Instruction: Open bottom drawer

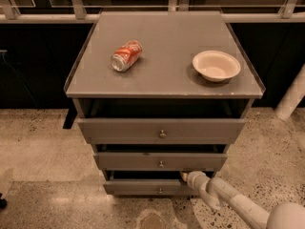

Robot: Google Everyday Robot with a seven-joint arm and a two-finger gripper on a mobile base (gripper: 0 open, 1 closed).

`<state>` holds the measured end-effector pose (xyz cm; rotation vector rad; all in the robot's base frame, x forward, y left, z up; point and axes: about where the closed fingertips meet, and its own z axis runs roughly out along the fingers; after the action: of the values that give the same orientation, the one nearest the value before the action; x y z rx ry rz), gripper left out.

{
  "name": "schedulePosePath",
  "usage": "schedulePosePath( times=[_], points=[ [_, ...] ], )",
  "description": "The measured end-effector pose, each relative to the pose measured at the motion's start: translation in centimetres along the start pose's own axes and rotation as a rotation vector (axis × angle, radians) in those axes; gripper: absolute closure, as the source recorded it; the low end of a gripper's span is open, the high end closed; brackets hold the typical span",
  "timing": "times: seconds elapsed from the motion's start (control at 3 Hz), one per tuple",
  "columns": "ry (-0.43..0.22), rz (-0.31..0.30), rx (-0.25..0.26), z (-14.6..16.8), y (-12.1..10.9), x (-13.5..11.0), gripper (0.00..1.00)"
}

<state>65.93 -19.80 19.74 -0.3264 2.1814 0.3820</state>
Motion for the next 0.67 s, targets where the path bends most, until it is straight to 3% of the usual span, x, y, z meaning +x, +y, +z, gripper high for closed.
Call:
schedulePosePath(
  times=[0.67],
  points=[
    [0.188,0.11,0.036,-0.5,-1.8,5.0,1.0]
  ],
)
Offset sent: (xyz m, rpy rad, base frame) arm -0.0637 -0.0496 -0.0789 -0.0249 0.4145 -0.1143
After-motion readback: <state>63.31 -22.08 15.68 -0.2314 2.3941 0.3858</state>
